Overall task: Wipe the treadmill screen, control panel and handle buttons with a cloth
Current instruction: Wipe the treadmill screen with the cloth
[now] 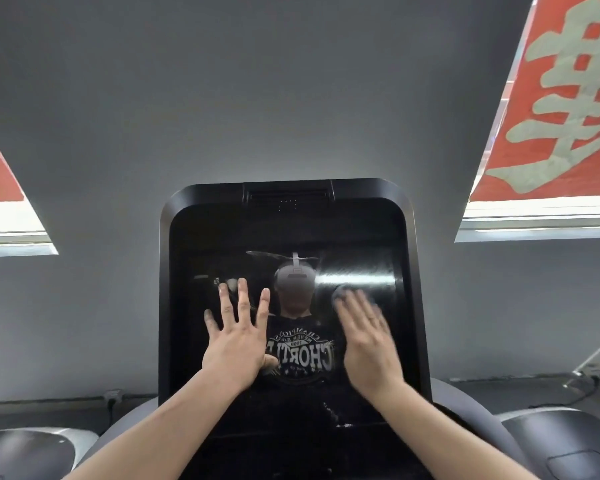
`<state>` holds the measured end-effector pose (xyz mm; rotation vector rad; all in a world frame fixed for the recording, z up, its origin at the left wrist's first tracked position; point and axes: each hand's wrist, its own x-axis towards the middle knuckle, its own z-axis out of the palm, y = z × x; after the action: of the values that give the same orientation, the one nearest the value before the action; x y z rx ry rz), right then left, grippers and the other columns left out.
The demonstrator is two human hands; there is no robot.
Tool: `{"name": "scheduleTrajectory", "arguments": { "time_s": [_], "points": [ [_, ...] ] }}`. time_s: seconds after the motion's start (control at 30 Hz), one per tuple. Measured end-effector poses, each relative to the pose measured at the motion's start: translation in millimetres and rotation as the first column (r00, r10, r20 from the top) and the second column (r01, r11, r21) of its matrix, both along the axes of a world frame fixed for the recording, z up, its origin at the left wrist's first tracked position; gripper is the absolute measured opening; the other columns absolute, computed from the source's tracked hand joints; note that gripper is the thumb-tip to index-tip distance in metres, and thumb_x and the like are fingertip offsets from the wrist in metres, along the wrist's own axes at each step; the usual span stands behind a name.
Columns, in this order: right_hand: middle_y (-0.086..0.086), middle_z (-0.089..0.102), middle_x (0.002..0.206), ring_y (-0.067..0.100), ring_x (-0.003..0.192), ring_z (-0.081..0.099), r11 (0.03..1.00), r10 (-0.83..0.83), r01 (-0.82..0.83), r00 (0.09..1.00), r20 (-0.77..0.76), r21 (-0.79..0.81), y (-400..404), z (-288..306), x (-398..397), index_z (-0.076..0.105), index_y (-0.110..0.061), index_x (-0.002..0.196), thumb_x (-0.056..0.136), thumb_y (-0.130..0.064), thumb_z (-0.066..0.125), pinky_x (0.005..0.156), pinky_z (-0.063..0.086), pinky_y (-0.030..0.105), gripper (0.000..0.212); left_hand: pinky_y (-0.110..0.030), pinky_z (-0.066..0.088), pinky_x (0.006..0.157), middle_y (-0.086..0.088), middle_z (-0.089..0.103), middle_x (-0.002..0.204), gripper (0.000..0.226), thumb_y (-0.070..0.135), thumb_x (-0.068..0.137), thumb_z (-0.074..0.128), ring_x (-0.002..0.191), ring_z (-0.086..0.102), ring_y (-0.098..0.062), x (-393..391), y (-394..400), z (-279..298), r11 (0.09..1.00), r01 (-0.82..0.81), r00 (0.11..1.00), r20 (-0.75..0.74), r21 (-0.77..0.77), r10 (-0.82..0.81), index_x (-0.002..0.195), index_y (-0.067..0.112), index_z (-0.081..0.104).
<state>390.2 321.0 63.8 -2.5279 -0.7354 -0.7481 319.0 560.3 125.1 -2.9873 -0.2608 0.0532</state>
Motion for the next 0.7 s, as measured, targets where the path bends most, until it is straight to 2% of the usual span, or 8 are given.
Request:
{"name": "scheduleTrajectory", "arguments": {
  "time_s": [0.1, 0.17, 0.27, 0.37, 0.43, 0.5, 0.6, 0.7],
  "points": [
    [-0.002, 0.026, 0.171, 0.011, 0.162, 0.005, 0.939, 0.25, -0.229, 0.967, 0.055, -0.255, -21, 1, 2, 0.033, -0.023, 0.163, 0.092, -0.006, 0.039, 0.13, 0.013, 0.038, 0.074, -0.072, 0.008, 0.123, -0.026, -0.055, 0.15, 0.133, 0.076, 0.086, 0.06, 0.14, -0.044, -0.055, -1, -1, 1, 1.0, 0.002, 1.0, -0.001, -0.004, -0.002, 0.153, 0.018, -0.041],
    [-0.005, 0.032, 0.17, 0.009, 0.161, 0.013, 0.97, 0.181, -0.17, 0.982, 0.048, -0.175, -41, 14, 25, 0.043, -0.023, 0.16, 0.089, -0.003, 0.032, 0.129, 0.022, 0.042, 0.075, -0.072, 0.009, 0.122, -0.026, -0.055, 0.15, 0.133, 0.076, 0.086, 0.059, 0.14, -0.043, -0.056, -1, 0, 1, 1.0, 0.004, 1.0, 0.002, 0.003, -0.004, 0.152, 0.018, -0.041],
    [-0.001, 0.029, 0.171, 0.013, 0.162, 0.013, 0.996, -0.054, 0.056, 0.998, -0.031, 0.072, -24, 9, 14, 0.041, -0.016, 0.161, 0.087, 0.009, 0.044, 0.129, 0.025, 0.047, 0.078, -0.072, 0.009, 0.122, -0.026, -0.055, 0.15, 0.134, 0.077, 0.085, 0.059, 0.14, -0.043, -0.056, -1, 0, 1, 1.0, 0.002, 1.0, 0.001, 0.002, -0.002, 0.152, 0.018, -0.041],
    [0.001, 0.027, 0.171, 0.016, 0.162, 0.01, 0.978, 0.159, -0.154, 0.987, 0.028, -0.141, -5, -11, -14, 0.036, -0.018, 0.162, 0.091, -0.004, 0.037, 0.13, 0.017, 0.042, 0.073, -0.072, 0.009, 0.123, -0.026, -0.054, 0.151, 0.133, 0.076, 0.086, 0.059, 0.14, -0.043, -0.056, -1, -1, 2, 1.0, 0.003, 1.0, 0.0, -0.003, -0.003, 0.152, 0.018, -0.041],
    [-0.001, 0.035, 0.168, 0.014, 0.161, 0.017, 0.941, 0.25, -0.231, 0.967, 0.048, -0.248, -25, -4, 0, 0.042, -0.021, 0.16, 0.091, -0.008, 0.033, 0.128, 0.019, 0.039, 0.071, -0.072, 0.01, 0.122, -0.027, -0.054, 0.151, 0.133, 0.077, 0.086, 0.059, 0.14, -0.043, -0.056, -2, -1, 1, 1.0, 0.008, 1.0, 0.004, 0.003, -0.008, 0.152, 0.018, -0.041],
    [-0.003, 0.036, 0.168, 0.011, 0.16, 0.018, 0.984, 0.14, -0.134, 0.989, 0.038, -0.117, -41, 8, 19, 0.046, -0.021, 0.158, 0.088, -0.001, 0.035, 0.129, 0.02, 0.039, 0.074, -0.072, 0.01, 0.122, -0.027, -0.053, 0.151, 0.133, 0.077, 0.086, 0.058, 0.141, -0.042, -0.056, -2, -1, 2, 1.0, 0.009, 1.0, 0.004, 0.01, -0.009, 0.152, 0.018, -0.042],
    [0.0, 0.026, 0.171, 0.014, 0.162, 0.01, 0.998, -0.04, 0.042, 0.999, -0.033, 0.051, -18, -3, 1, 0.037, -0.016, 0.162, 0.087, 0.007, 0.042, 0.131, 0.015, 0.041, 0.079, -0.073, 0.01, 0.122, -0.027, -0.054, 0.15, 0.133, 0.077, 0.086, 0.058, 0.14, -0.043, -0.056, -2, 0, 1, 1.0, 0.009, 1.0, 0.002, 0.007, -0.009, 0.151, 0.018, -0.042],
    [0.001, 0.03, 0.171, 0.016, 0.162, 0.012, 0.972, 0.174, -0.169, 0.985, 0.017, -0.16, -8, -21, -22, 0.037, -0.018, 0.161, 0.091, -0.006, 0.034, 0.129, 0.016, 0.04, 0.072, -0.072, 0.009, 0.122, -0.026, -0.054, 0.15, 0.134, 0.076, 0.086, 0.059, 0.139, -0.044, -0.055, -2, 0, 1, 1.0, 0.009, 1.0, 0.004, -0.009, -0.009, 0.152, 0.018, -0.042]
  ]
}}
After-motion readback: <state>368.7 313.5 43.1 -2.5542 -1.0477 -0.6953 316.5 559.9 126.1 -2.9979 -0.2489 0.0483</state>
